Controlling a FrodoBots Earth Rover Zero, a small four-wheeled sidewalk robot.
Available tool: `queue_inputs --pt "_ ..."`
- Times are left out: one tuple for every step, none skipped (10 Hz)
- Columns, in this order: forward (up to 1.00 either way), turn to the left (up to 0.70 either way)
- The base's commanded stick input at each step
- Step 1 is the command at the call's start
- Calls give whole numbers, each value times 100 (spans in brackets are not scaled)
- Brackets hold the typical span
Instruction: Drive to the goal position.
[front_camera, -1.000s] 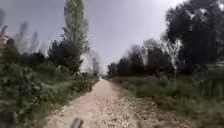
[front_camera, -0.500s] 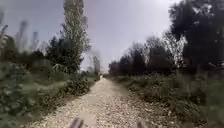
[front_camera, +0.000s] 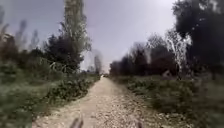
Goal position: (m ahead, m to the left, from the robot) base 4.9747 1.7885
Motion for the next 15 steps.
queue_inputs --pt "85 0" --pt "85 0" --pt "85 0" --pt "85 0" --pt "85 0" --pt "85 0" --pt "85 0" --pt "85 0" --pt "85 0" --pt "85 0" --pt "85 0" --pt "85 0" --pt "0 0" --pt "0 0" --pt "0 0"
